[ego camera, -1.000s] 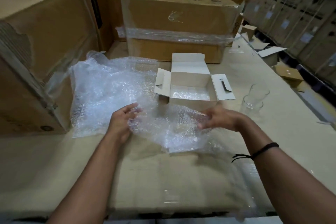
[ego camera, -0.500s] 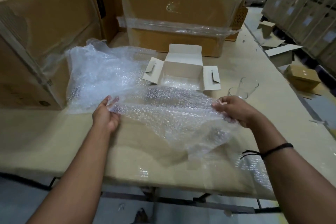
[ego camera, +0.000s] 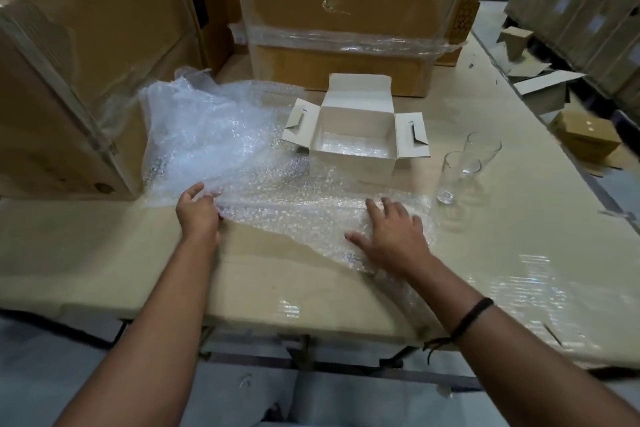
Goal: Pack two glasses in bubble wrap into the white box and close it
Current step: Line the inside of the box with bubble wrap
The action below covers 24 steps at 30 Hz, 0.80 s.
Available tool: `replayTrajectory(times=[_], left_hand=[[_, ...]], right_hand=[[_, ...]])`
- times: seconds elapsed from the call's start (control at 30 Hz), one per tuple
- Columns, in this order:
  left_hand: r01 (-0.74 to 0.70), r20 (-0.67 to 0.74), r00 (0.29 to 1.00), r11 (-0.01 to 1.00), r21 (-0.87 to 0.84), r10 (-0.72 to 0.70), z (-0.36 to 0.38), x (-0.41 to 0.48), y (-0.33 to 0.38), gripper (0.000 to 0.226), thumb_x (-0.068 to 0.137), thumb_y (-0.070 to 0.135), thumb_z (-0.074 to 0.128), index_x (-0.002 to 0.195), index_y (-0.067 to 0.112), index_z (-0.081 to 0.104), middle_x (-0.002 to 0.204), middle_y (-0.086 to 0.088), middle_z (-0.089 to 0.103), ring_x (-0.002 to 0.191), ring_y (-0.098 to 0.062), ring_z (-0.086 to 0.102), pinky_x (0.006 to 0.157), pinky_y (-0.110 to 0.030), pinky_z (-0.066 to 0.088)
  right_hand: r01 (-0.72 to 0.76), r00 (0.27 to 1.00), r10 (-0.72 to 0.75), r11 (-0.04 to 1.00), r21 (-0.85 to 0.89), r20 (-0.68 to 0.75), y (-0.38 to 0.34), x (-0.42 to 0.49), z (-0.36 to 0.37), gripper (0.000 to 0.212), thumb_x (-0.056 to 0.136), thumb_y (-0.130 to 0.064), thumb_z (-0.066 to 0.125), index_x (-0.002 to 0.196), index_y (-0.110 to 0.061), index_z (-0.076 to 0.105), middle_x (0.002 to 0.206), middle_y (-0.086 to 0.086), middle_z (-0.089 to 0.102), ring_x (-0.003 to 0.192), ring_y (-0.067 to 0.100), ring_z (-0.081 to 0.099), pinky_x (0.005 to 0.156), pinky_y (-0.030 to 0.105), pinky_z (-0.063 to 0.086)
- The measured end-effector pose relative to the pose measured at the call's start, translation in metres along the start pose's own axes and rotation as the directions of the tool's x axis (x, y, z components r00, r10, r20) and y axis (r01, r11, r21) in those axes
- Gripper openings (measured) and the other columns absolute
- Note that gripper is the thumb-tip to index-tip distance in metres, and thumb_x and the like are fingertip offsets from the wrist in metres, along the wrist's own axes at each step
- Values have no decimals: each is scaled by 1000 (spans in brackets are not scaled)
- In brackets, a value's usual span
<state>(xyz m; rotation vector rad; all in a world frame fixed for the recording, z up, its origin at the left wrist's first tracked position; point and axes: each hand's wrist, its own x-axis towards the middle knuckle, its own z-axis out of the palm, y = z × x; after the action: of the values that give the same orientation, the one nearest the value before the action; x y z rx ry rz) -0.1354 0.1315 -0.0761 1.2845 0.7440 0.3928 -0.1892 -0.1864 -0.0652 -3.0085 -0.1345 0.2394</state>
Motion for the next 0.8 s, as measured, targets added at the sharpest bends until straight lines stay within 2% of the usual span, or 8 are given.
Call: replayTrajectory(times=[0.1,0.23,0.33,0.4,0.5,0.6,0.7,0.8], left_hand=[[29,39,999,999,-25,-28,-10,9,1,32,91,-5,52,114,17,52,105,-13,67,63,-20,59,54,-32,46],[49,52,997,999,4,-49,-25,24,5,35,85,4,68,116,16,57,105,-12,66,68,-20,61,56,-30,49],[2,108,994,999,47,-7,-25,15,11,41,88,16,68,126,12,52,103,-9,67,58,-16,56,50,-27,44],[-32,204,979,993,117,7,-19,0,13,60,86,6,69,138,14,41,111,-4,60,69,-14,58,51,-24,46],[-187,359,929,951,248,89,-13,-23,5,88,76,-26,52,147,19,30,131,-3,45,90,-15,58,49,-18,45],[-348,470,860,901,260,197,-9,-32,-4,93,72,-30,43,147,23,28,139,-6,47,101,-21,56,47,-15,39],[-469,460,834,831,300,305,-7,-47,-8,98,72,-25,47,151,27,19,147,11,31,111,-15,49,72,-20,48],[-446,305,883,840,309,356,-11,-55,-13,105,75,-12,69,153,22,9,156,2,19,128,-13,39,101,-25,40]], right_hand=[[125,981,-136,988,88,138,16,7,9,87,88,-75,23,155,-27,-7,162,1,-12,150,26,-9,118,53,-3],[171,982,-105,838,518,-155,28,12,1,81,90,-74,19,155,-26,9,163,-1,8,150,16,5,121,43,10],[89,996,-79,963,254,-48,35,17,12,82,93,-68,18,155,-13,12,163,9,13,149,21,14,121,42,13],[38,994,-40,999,22,102,40,16,20,78,96,-63,17,156,-15,4,164,4,0,150,18,1,121,43,3],[-20,999,20,1000,15,49,29,17,8,73,98,-58,18,156,-16,4,164,4,-2,150,22,-3,121,46,0],[45,999,-45,993,106,-5,-9,25,-1,70,100,-55,20,155,-17,1,163,3,-4,150,23,-4,121,45,0],[133,983,-134,991,12,123,-34,27,13,71,100,-57,19,155,-19,-3,163,3,-9,150,23,-7,120,46,-3],[106,985,-107,994,18,135,-29,26,19,70,100,-58,20,156,-21,-1,163,0,-7,150,21,-7,121,46,-3]])
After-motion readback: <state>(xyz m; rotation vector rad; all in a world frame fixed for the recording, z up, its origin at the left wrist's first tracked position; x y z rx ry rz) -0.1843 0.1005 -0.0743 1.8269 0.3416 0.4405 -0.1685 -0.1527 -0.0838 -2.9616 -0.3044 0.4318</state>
